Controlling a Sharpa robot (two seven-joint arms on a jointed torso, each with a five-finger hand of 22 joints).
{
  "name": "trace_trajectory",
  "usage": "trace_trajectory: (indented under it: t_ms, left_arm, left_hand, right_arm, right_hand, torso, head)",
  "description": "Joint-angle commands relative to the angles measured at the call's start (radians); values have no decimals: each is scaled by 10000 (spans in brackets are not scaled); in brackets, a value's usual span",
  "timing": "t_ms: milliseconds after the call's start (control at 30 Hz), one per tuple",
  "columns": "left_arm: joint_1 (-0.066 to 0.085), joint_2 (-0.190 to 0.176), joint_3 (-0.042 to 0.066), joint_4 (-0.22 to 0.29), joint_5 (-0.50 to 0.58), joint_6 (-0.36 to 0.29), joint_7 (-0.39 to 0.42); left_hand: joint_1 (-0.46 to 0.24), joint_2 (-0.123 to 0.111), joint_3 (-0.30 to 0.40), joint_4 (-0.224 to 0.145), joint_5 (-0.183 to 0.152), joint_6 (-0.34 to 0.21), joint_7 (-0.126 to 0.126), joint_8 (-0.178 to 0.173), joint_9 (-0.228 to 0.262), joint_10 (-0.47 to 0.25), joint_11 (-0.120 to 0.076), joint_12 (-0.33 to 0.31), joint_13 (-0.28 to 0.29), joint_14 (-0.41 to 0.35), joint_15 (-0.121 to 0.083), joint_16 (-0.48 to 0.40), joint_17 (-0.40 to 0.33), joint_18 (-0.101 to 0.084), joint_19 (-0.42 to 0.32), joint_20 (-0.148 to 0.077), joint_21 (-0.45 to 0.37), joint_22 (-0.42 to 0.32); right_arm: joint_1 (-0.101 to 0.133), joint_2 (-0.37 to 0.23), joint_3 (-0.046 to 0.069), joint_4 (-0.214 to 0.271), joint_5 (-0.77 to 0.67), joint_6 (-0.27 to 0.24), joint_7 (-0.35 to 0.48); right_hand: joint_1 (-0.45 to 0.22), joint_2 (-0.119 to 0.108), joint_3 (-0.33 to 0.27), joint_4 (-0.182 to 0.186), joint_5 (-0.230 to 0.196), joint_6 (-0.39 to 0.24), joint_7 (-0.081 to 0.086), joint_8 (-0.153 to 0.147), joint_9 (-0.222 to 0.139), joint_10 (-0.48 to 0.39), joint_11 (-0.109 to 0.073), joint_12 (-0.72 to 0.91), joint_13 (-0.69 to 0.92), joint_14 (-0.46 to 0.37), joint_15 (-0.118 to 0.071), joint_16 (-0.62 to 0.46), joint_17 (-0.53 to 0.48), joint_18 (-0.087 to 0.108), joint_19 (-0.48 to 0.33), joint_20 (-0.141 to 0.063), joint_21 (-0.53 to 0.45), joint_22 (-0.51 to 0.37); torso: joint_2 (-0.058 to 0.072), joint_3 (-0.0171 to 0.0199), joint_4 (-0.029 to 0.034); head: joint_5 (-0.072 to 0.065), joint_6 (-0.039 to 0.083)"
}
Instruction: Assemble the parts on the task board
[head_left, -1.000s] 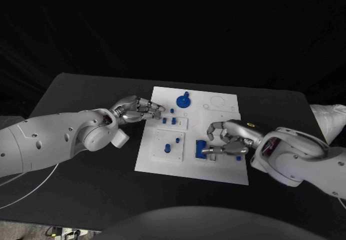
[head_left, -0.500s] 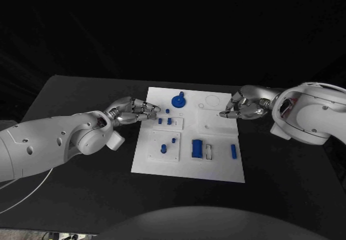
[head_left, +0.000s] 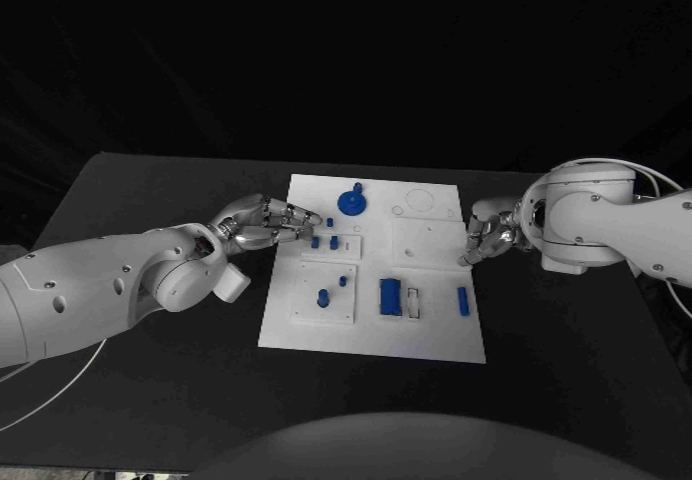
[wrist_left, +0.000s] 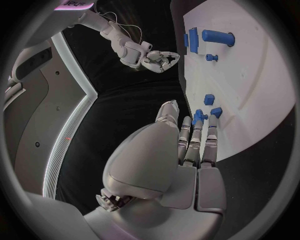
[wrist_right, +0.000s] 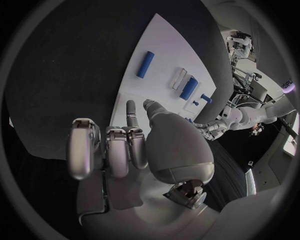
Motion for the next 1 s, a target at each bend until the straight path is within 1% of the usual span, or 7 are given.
trace_trajectory:
  t_ms: [33,500,600,667,767,867,1000]
  left_arm:
    - [1,29,7,5,24,81,146]
    - [0,77,7,-47,23,114,115]
    - [0,90,7,-70,23,123,100]
    - [0,99,7,-85,23,126,95]
    - [0,108,7,-100,23,129,87]
    - [0,111,7,-113,23,135,73]
    - [-1,122,7,-137,23,147,60]
  left_hand:
    - [115,16,16,-20,57,37,6,41,15,68,15,5,11,48,-6,52,10,-172,99,0,59,-8]
    - [124,16,20,-20,75,39,8,43,15,76,17,5,10,48,-5,52,9,-172,101,0,61,-11]
    - [124,16,20,-20,75,39,8,43,15,76,17,5,10,48,-5,52,9,-172,101,0,61,-11]
    - [124,16,20,-20,75,39,8,43,15,76,17,5,10,48,-5,52,9,-172,101,0,61,-11]
    - [124,16,20,-20,75,39,8,43,15,76,17,5,10,48,-5,52,9,-172,101,0,61,-11]
    - [128,13,21,-18,88,37,12,43,15,81,20,3,10,47,-3,51,9,-172,102,0,62,-15]
    - [128,13,21,-18,88,37,12,43,15,81,20,3,10,47,-3,51,9,-172,102,0,62,-15]
  right_arm:
    - [-51,112,-3,-161,224,996,-499]
    - [-275,344,-7,-439,418,1146,-559]
    - [-348,334,-8,-442,532,1126,-560]
    - [-392,316,-9,-439,601,1112,-561]
    - [-459,269,-11,-427,730,1088,-562]
    - [-523,222,-13,-416,820,1036,-560]
    - [-577,195,-14,-412,981,939,-552]
  right_hand:
    - [-260,7,-29,128,-320,129,-14,-83,-29,1047,-7,39,2629,1044,-91,34,2630,-148,202,0,57,2015]
    - [-782,65,-69,293,-656,339,-33,-197,-107,1047,-26,39,2629,1044,-112,34,2630,-155,224,-20,82,2027]
    - [-1052,116,-120,391,-1064,475,-63,-216,-123,1047,-54,39,2629,1044,-133,34,2630,-156,229,-31,86,2030]
    - [-1119,137,-127,401,-1160,525,-75,-222,-128,1047,-62,39,2629,1044,-140,34,2630,-155,228,-41,81,2029]
    - [-1114,154,-108,376,-1120,557,-89,-225,-131,1047,-72,39,2629,1044,-148,34,2630,-144,211,-47,36,2015]
    - [-1109,153,-53,285,-810,570,-98,-293,-165,1047,-91,39,2629,1044,-169,34,2630,-125,176,-68,-58,1987]
    - [-1117,149,-44,270,-759,562,-96,-315,-176,1047,-90,39,2629,1044,-172,34,2630,-116,160,-71,-99,1974]
  torso:
    - [-2,3,8]
    - [-3,1,11]
    - [-4,-2,4]
    - [-2,-1,5]
    - [-1,-2,7]
    - [-3,-3,-9]
    - [-11,1,-12]
  head:
    - [-28,0]
    - [-17,0]
    - [-11,0]
    - [-8,0]
    - [-3,0]
    - [17,0]
    - [13,0]
